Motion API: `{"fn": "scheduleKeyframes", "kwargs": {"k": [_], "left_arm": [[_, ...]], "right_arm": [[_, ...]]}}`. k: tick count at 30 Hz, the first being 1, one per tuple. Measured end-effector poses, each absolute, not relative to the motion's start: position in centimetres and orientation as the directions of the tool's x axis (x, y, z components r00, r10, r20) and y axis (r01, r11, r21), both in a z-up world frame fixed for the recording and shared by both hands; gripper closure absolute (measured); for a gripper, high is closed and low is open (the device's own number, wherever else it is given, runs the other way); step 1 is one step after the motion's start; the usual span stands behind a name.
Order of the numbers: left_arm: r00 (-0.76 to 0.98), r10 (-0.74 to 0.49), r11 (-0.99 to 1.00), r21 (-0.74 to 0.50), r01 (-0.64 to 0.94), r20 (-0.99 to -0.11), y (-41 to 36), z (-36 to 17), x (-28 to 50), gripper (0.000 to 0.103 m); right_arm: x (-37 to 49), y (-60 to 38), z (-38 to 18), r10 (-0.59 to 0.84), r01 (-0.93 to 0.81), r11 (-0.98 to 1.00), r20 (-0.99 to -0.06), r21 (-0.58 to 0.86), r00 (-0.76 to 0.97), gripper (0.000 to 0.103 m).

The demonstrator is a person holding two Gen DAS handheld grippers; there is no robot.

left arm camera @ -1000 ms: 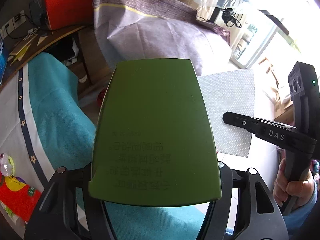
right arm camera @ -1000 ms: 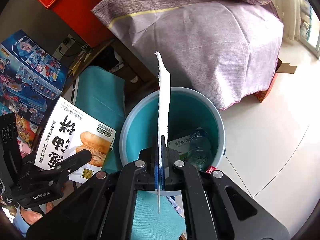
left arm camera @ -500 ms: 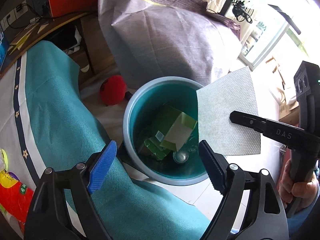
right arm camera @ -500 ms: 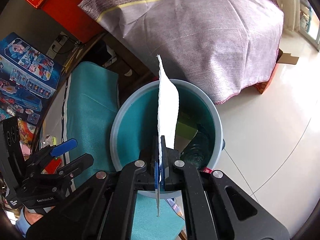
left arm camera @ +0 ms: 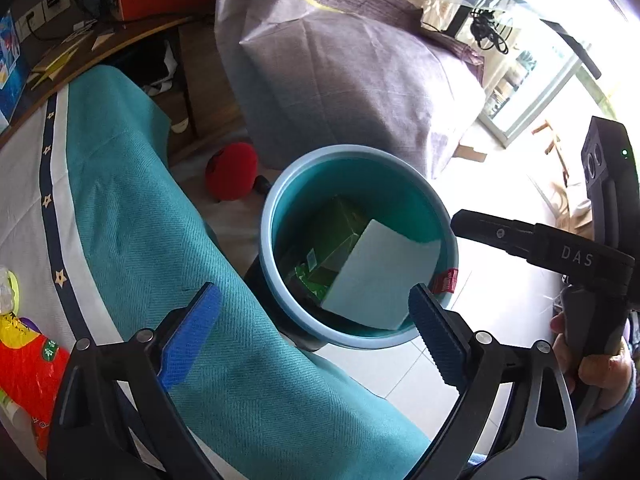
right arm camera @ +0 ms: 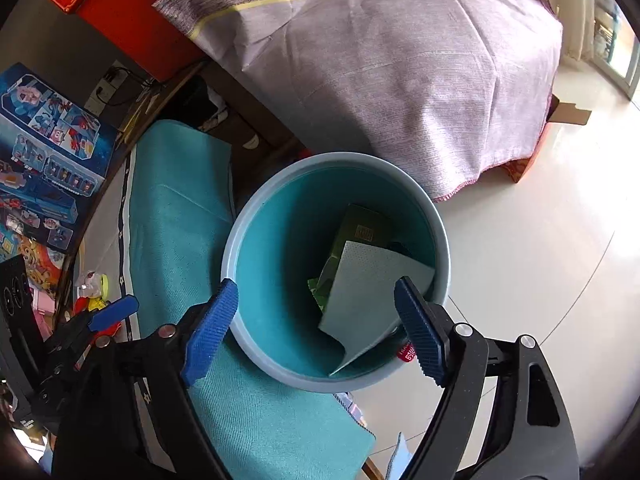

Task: Collect trash
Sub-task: 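Carry box and tissue over the teal bin and open both tools, then grasp the white Swisse jar with left tool while right tool grasps red snack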

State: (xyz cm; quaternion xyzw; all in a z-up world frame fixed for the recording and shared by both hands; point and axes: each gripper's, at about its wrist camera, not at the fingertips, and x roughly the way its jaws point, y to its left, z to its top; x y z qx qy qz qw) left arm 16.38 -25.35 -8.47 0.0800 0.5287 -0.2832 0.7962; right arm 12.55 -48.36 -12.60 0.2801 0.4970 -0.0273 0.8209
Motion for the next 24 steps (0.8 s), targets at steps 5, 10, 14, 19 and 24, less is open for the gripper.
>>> {"fn": "scheduleKeyframes", "kwargs": {"k": [5, 10, 14, 19, 24], "left_arm": [[0.288, -0.376, 0.831, -0.183, 0.526, -0.881, -24.1, -8.0, 15.9, 0.008], [0.303, -0.382, 0.84, -0.191, 0.508, -0.873, -22.4, -7.3, 15.4, 0.008], [0.324, -0.382, 0.852, -0.194, 0.486, -0.866, -20.4, -6.6, 14.9, 0.008], [0.35, -0.375, 0.875, -0.204, 0.439, -0.858, -16.8, -6.0, 14.2, 0.007], [0.391, -0.369, 0.897, -0.213, 0.386, -0.843, -12.7, -5.2, 13.3, 0.007]], "right_arm": [[12.3, -47.6, -12.6, 0.231, 0.343, 0.838, -0.845, 0.425, 0.483, 0.026], [12.1, -46.1, -11.9, 0.235, 0.332, 0.843, -0.845, 0.424, 0.481, 0.024], [12.4, -44.2, -11.3, 0.247, 0.314, 0.851, -0.848, 0.421, 0.468, 0.023], [12.8, -41.4, -10.6, 0.264, 0.276, 0.866, -0.85, 0.417, 0.455, 0.023], [13.4, -37.8, -9.8, 0.284, 0.225, 0.884, -0.853, 0.41, 0.438, 0.023]]}}
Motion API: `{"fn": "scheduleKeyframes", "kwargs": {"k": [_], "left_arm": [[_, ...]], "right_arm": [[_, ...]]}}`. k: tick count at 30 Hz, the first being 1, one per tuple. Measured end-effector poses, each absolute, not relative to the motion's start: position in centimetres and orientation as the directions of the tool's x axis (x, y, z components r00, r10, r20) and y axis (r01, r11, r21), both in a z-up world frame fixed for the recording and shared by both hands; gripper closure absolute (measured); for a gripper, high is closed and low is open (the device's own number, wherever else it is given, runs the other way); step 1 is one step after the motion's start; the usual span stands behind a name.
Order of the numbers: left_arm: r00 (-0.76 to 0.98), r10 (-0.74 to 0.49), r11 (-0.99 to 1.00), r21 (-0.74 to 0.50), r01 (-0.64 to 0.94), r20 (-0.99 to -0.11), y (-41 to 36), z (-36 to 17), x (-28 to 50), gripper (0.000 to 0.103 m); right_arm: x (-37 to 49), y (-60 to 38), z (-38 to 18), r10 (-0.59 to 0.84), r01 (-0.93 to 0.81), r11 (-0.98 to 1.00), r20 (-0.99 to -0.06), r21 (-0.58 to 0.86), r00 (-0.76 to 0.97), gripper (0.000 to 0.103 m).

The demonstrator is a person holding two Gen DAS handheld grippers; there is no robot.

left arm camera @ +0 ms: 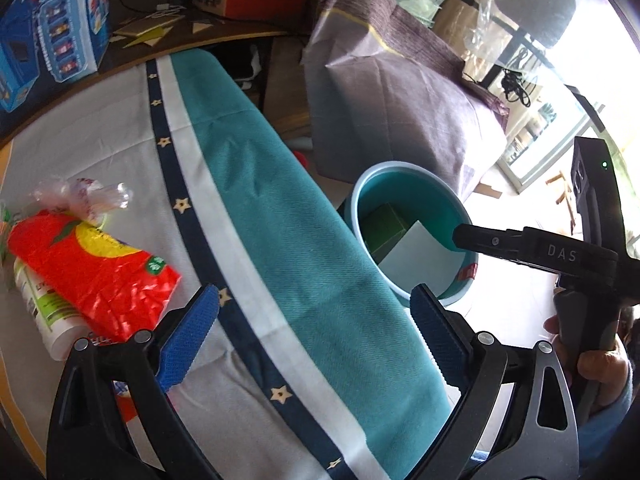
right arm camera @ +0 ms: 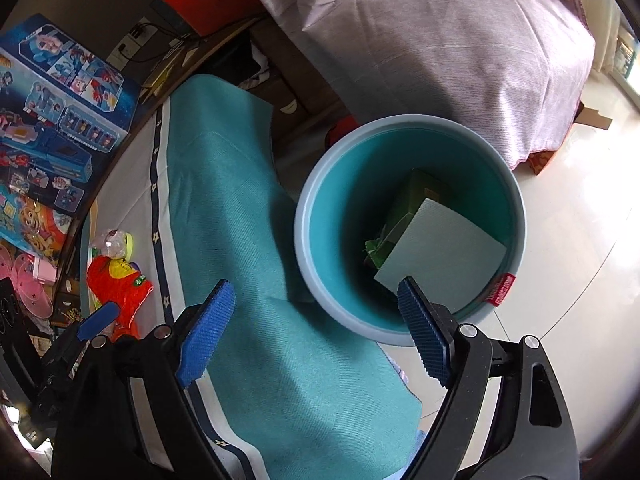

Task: Collect trash
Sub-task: 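Grasp the white Swisse jar with left tool while right tool grasps red snack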

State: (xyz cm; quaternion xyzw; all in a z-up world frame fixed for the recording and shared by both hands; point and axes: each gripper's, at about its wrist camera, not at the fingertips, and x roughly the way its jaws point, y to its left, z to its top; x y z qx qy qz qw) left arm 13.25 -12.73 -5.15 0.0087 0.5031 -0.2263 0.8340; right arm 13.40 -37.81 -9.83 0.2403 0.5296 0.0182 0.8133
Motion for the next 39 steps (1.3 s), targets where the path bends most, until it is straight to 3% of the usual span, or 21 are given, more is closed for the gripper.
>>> {"fn": "scheduleKeyframes", "kwargs": {"k": [21, 29, 39], "left_arm": [[0.515, -0.243, 0.962, -0.272, 0.02, -0.822, 9.4, -6.2, 12.6, 0.005], [0.477, -0.233, 0.956, -0.291, -0.049, -0.847, 11.1, -8.2, 14.9, 0.005], [0.439, -0.25, 0.962, -0.275, 0.007, -0.863, 8.7, -9.8, 18.2, 0.005]], "right_arm": [[18.0, -23.4, -9.2, 0.333, 0.034, 0.931, -0.883, 0.364, 0.329, 0.023], [19.8, -21.6, -10.7, 0.351, 0.033, 0.926, -0.893, 0.375, 0.281, 0.023], [21.5, -19.3, -11.3, 0.375, 0.018, 0.92, -0.893, 0.391, 0.249, 0.023]]}}
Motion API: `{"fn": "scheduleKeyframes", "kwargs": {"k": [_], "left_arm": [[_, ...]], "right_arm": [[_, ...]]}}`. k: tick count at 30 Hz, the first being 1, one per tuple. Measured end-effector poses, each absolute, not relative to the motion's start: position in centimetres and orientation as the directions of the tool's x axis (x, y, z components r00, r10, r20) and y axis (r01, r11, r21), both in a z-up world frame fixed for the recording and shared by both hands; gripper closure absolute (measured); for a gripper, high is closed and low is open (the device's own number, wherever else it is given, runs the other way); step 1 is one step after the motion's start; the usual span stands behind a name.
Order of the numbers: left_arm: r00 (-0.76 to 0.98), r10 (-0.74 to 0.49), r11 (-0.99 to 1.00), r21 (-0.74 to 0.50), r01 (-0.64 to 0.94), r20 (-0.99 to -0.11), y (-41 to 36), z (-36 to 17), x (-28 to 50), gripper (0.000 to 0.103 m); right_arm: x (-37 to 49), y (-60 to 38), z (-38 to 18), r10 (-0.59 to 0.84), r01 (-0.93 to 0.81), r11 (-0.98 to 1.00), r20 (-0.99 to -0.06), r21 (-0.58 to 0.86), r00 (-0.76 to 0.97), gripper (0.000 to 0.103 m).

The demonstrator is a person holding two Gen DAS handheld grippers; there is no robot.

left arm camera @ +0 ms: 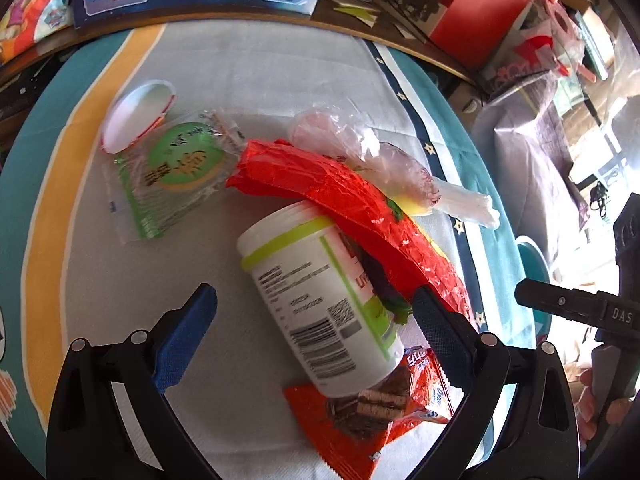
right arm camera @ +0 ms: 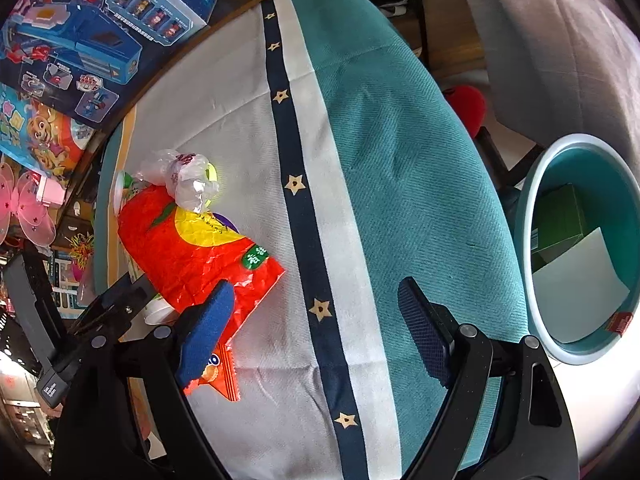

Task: Collect trash
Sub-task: 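Grasp the white Swisse jar with left tool while right tool grasps red snack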

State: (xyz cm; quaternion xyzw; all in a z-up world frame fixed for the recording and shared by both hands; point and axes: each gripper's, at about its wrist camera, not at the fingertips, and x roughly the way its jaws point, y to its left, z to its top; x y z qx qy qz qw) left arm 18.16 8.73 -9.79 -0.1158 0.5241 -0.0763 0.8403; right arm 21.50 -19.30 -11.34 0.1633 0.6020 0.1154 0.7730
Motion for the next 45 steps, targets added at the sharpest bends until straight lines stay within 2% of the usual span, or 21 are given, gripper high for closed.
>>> {"fn": "scheduleKeyframes", "kwargs": {"k": [2, 5, 6, 8, 17, 22, 24, 26, 28, 32, 36, 37, 39, 40, 42, 45], "left_arm": [[0.433, -0.261, 0.959, -0.285, 0.011, -0.863, 8.6, -10.2, 18.2, 0.006], [0.428, -0.288, 0.953, -0.302, 0.035, -0.857, 8.8, -10.6, 17.7, 0.038], [0.43, -0.285, 0.954, -0.298, 0.038, -0.857, 9.0, -10.5, 17.4, 0.045], [0.438, -0.262, 0.962, -0.271, 0.042, -0.86, 9.5, -10.4, 16.7, 0.049], [0.434, -0.242, 0.961, -0.277, -0.017, -0.868, 14.5, -10.1, 13.8, 0.05], [0.439, -0.226, 0.96, -0.274, -0.049, -0.87, 16.6, -10.5, 13.2, 0.048], [0.446, -0.239, 0.957, -0.286, -0.041, -0.862, 17.0, -10.5, 13.1, 0.043], [0.451, -0.24, 0.959, -0.282, -0.028, -0.86, 17.1, -10.5, 13.1, 0.039], [0.455, -0.232, 0.962, -0.271, -0.021, -0.86, 17.1, -10.5, 13.2, 0.031], [0.461, -0.23, 0.964, -0.267, -0.015, -0.857, 17.5, -10.6, 13.2, 0.029], [0.464, -0.231, 0.962, -0.271, -0.021, -0.855, 17.8, -10.6, 13.4, 0.029], [0.465, -0.232, 0.962, -0.273, -0.023, -0.854, 17.9, -10.6, 13.3, 0.029], [0.468, -0.231, 0.961, -0.275, -0.027, -0.853, 17.9, -10.7, 13.2, 0.029], [0.47, -0.229, 0.961, -0.275, -0.03, -0.852, 18.0, -10.7, 13.1, 0.029], [0.473, -0.225, 0.961, -0.275, -0.038, -0.852, 18.1, -10.7, 12.9, 0.029], [0.468, -0.223, 0.96, -0.277, -0.048, -0.855, 18.0, -10.6, 12.6, 0.05]], "right_arm": [[21.7, -18.7, -11.3, 0.375, 0.009, 0.921, -0.895, 0.389, 0.243, 0.023], [21.8, -18.0, -11.1, 0.373, -0.005, 0.924, -0.896, 0.383, 0.24, 0.023], [21.9, -17.7, -11.0, 0.373, -0.009, 0.924, -0.897, 0.382, 0.239, 0.023], [22.0, -16.9, -10.8, 0.376, -0.023, 0.924, -0.896, 0.382, 0.237, 0.023], [23.2, -11.1, -10.7, 0.379, -0.139, 0.924, -0.902, 0.356, 0.209, 0.023], [24.3, -8.2, -11.4, 0.337, -0.209, 0.933, -0.917, 0.294, 0.213, 0.023], [24.8, -7.2, -11.8, 0.308, -0.244, 0.936, -0.926, 0.254, 0.217, 0.023], [25.2, -6.4, -12.2, 0.286, -0.276, 0.935, -0.934, 0.222, 0.215, 0.015], [25.5, -5.8, -12.6, 0.266, -0.299, 0.934, -0.941, 0.197, 0.21, 0.015], [25.5, -4.8, -13.9, 0.245, -0.33, 0.927, -0.953, 0.177, 0.176, 0.012], [24.8, -4.1, -13.9, 0.229, -0.367, 0.92, -0.947, 0.135, 0.226, 0.011], [24.7, -4.1, -13.9, 0.222, -0.369, 0.921, -0.946, 0.124, 0.237, 0.014], [24.2, -4.2, -13.6, 0.214, -0.377, 0.92, -0.942, 0.105, 0.259, 0.03], [24.1, -4.4, -13.3, 0.231, -0.376, 0.918, -0.939, 0.124, 0.255, 0.042], [23.9, -4.4, -13.0, 0.263, -0.371, 0.915, -0.933, 0.16, 0.245, 0.049], [23.1, -4.7, -12.1, 0.286, -0.375, 0.909, -0.926, 0.181, 0.247, 0.053]]}}
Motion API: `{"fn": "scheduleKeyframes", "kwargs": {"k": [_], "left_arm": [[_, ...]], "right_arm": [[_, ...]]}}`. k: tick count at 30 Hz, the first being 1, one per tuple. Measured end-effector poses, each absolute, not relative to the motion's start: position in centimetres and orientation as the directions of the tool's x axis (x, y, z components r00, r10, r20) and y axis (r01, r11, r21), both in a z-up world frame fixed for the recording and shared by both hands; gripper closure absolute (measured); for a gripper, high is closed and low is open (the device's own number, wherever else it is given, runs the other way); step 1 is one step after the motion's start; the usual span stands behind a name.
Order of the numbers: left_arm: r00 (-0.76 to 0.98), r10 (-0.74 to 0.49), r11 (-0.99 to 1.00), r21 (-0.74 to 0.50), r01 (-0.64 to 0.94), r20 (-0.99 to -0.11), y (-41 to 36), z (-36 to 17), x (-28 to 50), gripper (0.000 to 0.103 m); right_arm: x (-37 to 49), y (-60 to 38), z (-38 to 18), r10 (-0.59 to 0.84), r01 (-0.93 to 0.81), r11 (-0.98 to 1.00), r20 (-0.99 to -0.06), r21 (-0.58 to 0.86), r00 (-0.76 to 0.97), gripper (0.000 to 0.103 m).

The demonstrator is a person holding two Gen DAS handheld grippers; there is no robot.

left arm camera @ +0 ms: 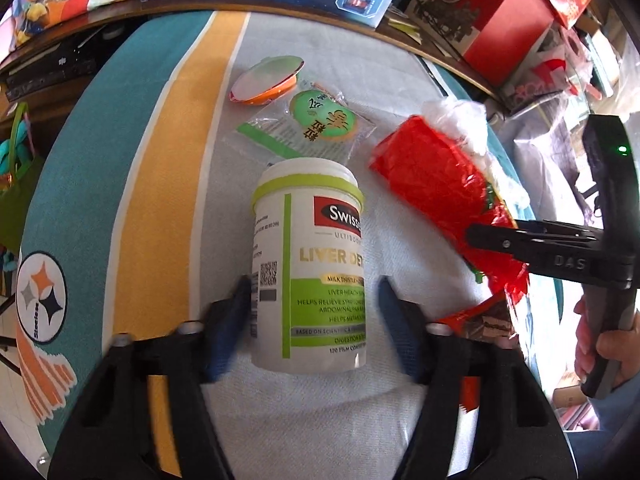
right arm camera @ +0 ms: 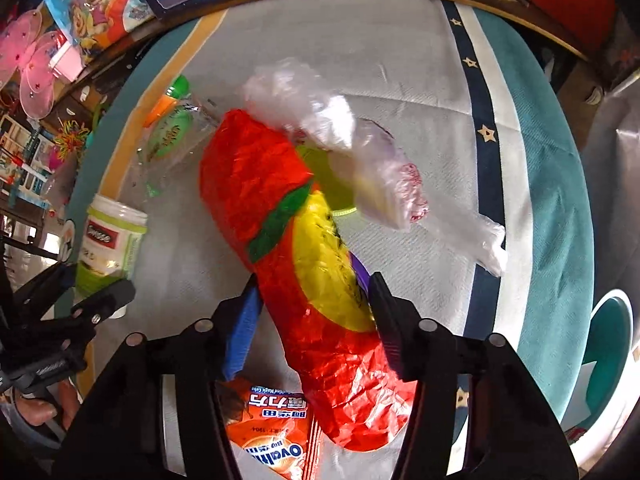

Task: Collect trash
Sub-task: 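Grasp the white Swisse jar with left tool while right tool grasps red snack, then carry jar and red snack to the teal bin and release both inside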

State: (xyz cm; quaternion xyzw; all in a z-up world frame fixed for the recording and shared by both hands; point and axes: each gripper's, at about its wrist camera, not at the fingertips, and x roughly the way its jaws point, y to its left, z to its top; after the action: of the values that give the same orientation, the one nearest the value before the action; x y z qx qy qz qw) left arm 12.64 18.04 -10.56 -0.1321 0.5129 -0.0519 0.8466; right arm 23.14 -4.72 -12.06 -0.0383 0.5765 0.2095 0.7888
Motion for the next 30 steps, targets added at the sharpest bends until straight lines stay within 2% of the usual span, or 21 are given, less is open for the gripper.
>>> {"fn": "scheduleKeyframes", "kwargs": {"k": [2, 4, 9, 11, 12, 15, 19, 30], "left_arm": [[0.467, -0.229, 0.957, -0.285, -0.052, -0.854, 18.0, -10.4, 12.4, 0.052], [0.47, -0.22, 0.959, -0.277, -0.053, -0.855, 17.7, -10.1, 12.0, 0.052], [0.471, -0.225, 0.961, -0.274, -0.037, -0.853, 16.6, -9.6, 11.3, 0.052], [0.472, -0.227, 0.962, -0.271, -0.027, -0.852, 16.0, -9.2, 10.8, 0.052], [0.474, -0.227, 0.963, -0.269, -0.021, -0.851, 15.7, -9.1, 10.7, 0.052], [0.489, -0.226, 0.965, -0.263, -0.007, -0.842, 15.0, -8.2, 10.2, 0.052], [0.511, -0.222, 0.965, -0.261, -0.004, -0.83, 14.7, -7.1, 9.7, 0.052], [0.533, -0.283, 0.958, -0.262, 0.118, -0.797, 9.4, -3.4, 9.4, 0.052]], "right_arm": [[22.4, -5.4, -11.1, 0.302, -0.382, 0.904, -0.918, 0.191, 0.256, 0.055], [21.9, -5.8, -10.3, 0.327, -0.389, 0.896, -0.91, 0.213, 0.255, 0.064], [20.9, -7.6, -9.3, 0.403, -0.352, 0.883, -0.886, 0.31, 0.23, 0.064], [20.2, -8.4, -8.9, 0.424, -0.337, 0.879, -0.877, 0.338, 0.226, 0.076], [19.9, -8.8, -8.8, 0.436, -0.327, 0.876, -0.872, 0.355, 0.223, 0.078], [19.2, -9.9, -7.9, 0.485, -0.302, 0.859, -0.846, 0.414, 0.222, 0.079], [18.2, -11.2, -6.1, 0.503, -0.305, 0.853, -0.823, 0.424, 0.265, 0.084], [16.8, -19.0, -3.6, 0.488, -0.202, 0.872, -0.771, 0.445, 0.408, 0.085]]}}
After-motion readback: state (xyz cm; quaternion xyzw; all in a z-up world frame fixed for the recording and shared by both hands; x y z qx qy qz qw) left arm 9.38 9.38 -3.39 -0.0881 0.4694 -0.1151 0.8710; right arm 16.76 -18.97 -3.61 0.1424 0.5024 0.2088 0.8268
